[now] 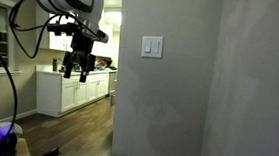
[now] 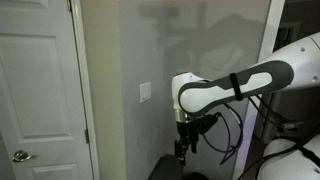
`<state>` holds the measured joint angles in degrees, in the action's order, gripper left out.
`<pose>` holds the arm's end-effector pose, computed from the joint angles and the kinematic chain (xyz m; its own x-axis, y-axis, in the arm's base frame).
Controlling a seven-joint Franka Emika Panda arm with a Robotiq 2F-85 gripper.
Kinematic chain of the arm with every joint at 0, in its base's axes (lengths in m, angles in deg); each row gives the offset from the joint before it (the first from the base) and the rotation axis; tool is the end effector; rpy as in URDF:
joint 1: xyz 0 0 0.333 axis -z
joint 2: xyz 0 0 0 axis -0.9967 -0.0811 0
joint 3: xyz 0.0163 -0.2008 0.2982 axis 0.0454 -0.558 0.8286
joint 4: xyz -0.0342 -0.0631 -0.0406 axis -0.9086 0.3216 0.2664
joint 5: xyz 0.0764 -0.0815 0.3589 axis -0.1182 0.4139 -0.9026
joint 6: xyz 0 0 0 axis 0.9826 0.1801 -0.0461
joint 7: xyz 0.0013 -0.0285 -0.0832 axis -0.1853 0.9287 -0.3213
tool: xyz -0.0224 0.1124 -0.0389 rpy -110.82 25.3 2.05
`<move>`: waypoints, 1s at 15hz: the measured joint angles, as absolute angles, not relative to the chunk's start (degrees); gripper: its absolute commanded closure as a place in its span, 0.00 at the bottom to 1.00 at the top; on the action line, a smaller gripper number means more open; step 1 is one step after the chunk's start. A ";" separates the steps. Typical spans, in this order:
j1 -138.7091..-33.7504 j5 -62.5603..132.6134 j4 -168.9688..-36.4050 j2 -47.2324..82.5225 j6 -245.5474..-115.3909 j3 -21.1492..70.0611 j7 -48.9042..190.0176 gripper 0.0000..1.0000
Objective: Flip the light switch on the left
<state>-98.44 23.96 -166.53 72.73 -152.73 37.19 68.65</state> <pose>0.2436 0.1121 0.4305 0.9533 0.2333 -0.1918 0.2337 -0.9721 -0.0210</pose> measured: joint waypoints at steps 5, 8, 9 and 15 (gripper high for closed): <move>-98.44 23.96 -166.53 72.73 -152.73 37.20 68.65 0.00; -98.44 23.96 -166.52 72.72 -152.73 37.20 68.65 0.33; -98.45 23.99 -166.43 72.67 -152.83 37.23 68.60 0.39; -97.20 29.95 -161.44 68.29 -157.13 36.75 65.81 0.79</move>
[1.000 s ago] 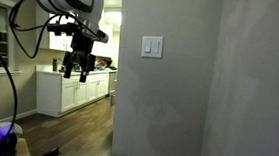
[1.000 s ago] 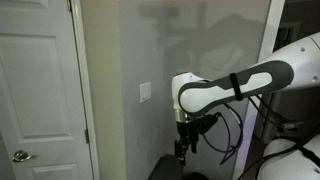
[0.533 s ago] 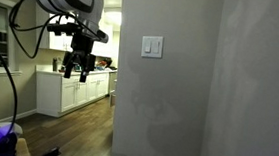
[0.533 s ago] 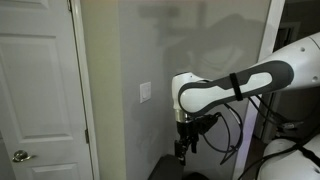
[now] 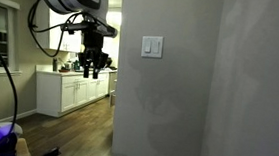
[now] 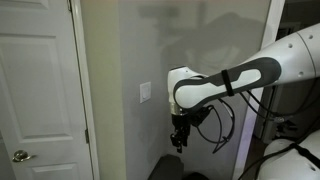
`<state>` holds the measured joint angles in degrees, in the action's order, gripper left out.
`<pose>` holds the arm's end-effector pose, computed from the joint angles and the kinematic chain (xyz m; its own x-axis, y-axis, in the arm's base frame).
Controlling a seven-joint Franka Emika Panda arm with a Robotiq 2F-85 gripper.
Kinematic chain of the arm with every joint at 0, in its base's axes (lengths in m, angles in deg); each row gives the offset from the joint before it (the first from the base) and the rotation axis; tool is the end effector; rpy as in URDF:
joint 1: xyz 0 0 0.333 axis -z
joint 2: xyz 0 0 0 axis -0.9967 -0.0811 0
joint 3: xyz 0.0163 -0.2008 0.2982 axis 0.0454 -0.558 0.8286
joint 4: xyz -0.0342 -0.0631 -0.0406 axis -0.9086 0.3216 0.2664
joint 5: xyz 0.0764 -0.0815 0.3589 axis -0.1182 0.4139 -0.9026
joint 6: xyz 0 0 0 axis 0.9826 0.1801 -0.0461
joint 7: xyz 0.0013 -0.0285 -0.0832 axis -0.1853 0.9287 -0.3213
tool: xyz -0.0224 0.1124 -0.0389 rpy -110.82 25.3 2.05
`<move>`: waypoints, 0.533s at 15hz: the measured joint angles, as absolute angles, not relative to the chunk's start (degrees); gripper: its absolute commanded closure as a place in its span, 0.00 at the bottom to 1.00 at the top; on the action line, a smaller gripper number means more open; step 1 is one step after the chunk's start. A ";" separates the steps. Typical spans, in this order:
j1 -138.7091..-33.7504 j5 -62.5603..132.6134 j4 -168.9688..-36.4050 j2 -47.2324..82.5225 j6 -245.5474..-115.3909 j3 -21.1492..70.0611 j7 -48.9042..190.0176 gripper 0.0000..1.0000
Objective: Flip the light switch on the left
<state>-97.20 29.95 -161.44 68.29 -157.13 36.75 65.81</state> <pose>0.2855 0.1105 0.4525 0.9478 0.3014 -0.1038 0.3075 -0.9503 0.0481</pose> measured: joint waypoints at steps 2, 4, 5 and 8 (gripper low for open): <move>-95.94 32.96 -158.86 64.97 -162.32 36.22 65.01 0.92; -94.82 34.92 -156.93 61.45 -169.47 35.60 64.58 1.00; -94.37 35.47 -156.26 59.81 -173.20 35.36 64.46 1.00; -93.69 35.96 -155.00 55.51 -182.88 34.70 64.18 1.00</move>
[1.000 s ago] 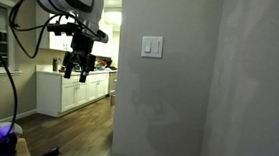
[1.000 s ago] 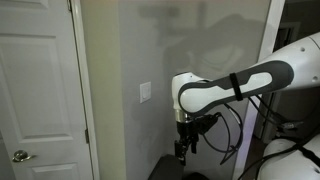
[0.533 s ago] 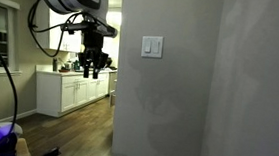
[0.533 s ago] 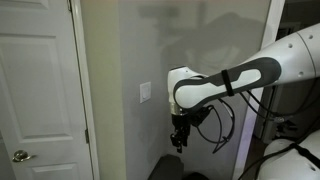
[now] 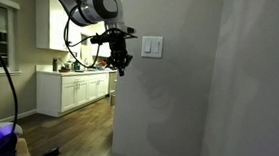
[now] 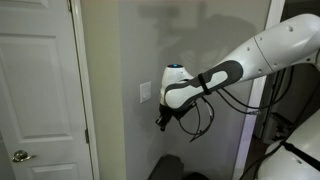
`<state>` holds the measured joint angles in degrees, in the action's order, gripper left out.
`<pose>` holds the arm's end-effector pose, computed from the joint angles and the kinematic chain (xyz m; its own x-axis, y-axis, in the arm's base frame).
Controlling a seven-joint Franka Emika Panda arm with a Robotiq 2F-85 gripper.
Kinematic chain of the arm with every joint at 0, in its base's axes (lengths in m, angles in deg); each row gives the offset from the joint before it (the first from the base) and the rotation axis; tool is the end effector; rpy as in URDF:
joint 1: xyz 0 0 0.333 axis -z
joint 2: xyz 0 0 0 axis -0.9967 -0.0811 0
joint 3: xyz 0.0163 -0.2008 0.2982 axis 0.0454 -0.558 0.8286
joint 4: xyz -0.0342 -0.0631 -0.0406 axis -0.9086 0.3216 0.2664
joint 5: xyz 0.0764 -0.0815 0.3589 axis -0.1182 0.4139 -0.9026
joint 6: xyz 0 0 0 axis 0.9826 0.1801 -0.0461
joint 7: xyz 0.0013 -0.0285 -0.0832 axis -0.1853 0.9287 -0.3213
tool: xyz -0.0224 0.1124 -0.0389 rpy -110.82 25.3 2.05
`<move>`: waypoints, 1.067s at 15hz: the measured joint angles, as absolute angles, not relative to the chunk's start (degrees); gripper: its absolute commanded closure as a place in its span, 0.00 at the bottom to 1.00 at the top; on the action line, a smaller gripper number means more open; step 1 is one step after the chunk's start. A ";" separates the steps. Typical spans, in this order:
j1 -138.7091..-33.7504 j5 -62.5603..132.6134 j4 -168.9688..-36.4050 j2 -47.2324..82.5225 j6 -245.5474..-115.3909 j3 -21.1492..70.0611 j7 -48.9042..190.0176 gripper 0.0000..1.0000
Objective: Flip the light switch on the left
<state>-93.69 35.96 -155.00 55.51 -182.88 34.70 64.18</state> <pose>0.3975 0.1049 0.4677 0.9180 0.3246 0.2277 0.3087 -0.9455 0.1033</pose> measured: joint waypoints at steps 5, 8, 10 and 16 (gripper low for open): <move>-93.54 35.99 -154.06 52.01 -193.57 33.86 64.06 1.00; -92.79 37.54 -152.64 51.76 -195.20 33.72 64.06 1.00; -91.73 39.94 -150.95 51.85 -195.22 33.75 64.07 1.00; -89.57 42.26 -147.00 52.04 -200.62 33.88 64.41 1.00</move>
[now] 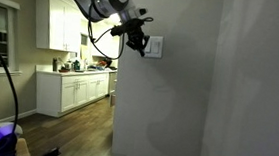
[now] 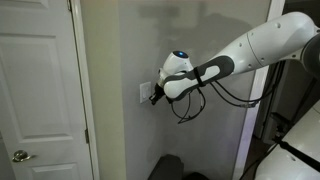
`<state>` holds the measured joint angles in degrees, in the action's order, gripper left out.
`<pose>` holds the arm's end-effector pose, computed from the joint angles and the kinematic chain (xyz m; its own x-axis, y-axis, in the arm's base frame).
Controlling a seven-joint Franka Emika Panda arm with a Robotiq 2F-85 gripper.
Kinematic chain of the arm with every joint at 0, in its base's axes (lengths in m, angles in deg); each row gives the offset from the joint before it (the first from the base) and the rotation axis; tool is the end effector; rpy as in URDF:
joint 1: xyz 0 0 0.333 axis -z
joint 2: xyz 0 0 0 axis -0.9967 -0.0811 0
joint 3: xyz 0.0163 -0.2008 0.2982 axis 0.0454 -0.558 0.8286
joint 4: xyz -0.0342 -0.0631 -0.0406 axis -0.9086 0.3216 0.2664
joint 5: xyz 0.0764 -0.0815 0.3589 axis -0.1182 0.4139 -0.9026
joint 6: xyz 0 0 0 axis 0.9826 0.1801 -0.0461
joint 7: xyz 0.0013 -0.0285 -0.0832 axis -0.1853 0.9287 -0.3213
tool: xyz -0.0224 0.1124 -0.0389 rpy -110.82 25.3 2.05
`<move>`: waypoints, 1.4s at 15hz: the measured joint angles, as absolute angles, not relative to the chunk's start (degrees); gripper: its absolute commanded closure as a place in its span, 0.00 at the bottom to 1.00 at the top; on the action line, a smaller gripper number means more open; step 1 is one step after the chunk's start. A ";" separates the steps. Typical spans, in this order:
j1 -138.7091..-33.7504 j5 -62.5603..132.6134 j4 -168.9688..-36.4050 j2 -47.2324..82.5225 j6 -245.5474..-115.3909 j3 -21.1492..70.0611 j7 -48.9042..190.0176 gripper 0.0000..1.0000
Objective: Flip the light switch on the left
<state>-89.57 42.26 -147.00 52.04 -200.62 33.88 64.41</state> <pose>0.4625 0.0882 0.5487 0.7569 0.3313 0.5633 0.2651 -0.9435 0.1987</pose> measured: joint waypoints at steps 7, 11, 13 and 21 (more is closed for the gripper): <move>-89.30 42.27 -144.36 49.53 -206.64 35.48 64.76 1.00; -88.12 45.25 -142.16 46.93 -207.81 36.87 67.77 1.00; -87.09 47.76 -141.40 45.99 -207.80 37.62 70.16 1.00; -86.06 52.35 -141.40 45.99 -207.58 38.58 74.57 1.00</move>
